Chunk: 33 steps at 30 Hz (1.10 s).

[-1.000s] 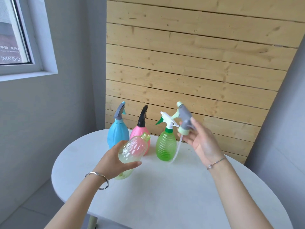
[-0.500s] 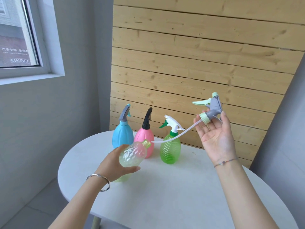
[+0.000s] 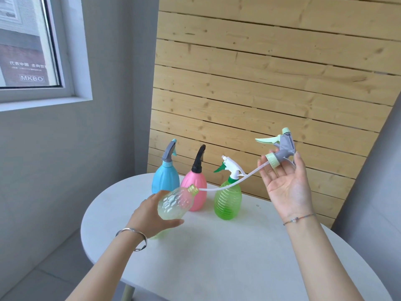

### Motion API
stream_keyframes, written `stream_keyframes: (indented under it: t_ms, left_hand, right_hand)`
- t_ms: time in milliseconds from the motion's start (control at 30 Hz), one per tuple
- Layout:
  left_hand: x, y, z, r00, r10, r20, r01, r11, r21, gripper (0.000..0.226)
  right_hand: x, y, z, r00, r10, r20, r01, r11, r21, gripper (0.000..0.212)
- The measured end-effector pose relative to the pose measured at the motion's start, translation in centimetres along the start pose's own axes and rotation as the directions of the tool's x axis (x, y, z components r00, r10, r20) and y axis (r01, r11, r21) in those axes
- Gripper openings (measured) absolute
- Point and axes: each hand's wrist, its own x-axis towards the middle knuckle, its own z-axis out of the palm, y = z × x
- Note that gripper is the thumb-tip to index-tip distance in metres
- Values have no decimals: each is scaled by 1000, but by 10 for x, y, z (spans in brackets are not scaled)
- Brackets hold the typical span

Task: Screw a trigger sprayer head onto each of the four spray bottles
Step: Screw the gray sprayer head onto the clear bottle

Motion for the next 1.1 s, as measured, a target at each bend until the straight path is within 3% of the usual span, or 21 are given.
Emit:
stream_keyframes:
  t_ms: [200,300,433,500,633,767,833,933,1000,1100]
  left_hand:
    - [-7,17,3,994,104,45,-101,993,-57,78]
    - [-13,32,6,987,151,54,-139,975,-171,75]
    - [-17,43,15,979,185,87,-156,952,-262,73]
    - [-19,44,21,977,173,127,-131,950,-284,72]
    - [-19,39,27,966,164,198,-101,950,-296,72]
    - [-16,39,21,960,154,232,-60,928,-368,63]
    - [-14,46,12,967,164,194,-44,860,-508,62]
    - [-10,59,-1,991,107,83,-9,665,-747,63]
    - [-3,61,-7,997,77,15,-31,557,-830,51]
    - [5,57,-11,1000,23,1,-7,343,-939,56]
  right_hand:
    - [-2,15,2,997,77,13,-77,997,-32,35]
    - [-8,35,7,985,152,84,-134,973,-188,29]
    - [-20,57,15,951,248,185,-99,809,-579,33]
    - [-23,59,17,939,279,202,-66,720,-691,40]
    - [-23,64,18,925,322,203,-23,578,-816,36]
    - [-23,69,20,915,346,207,-22,554,-832,31]
    - [-25,73,23,904,364,224,-35,586,-810,30]
    - [-28,81,26,893,379,242,-70,648,-758,38]
    - [-30,89,30,878,405,256,-89,663,-743,40]
    - [-30,100,34,893,385,233,-81,647,-758,33]
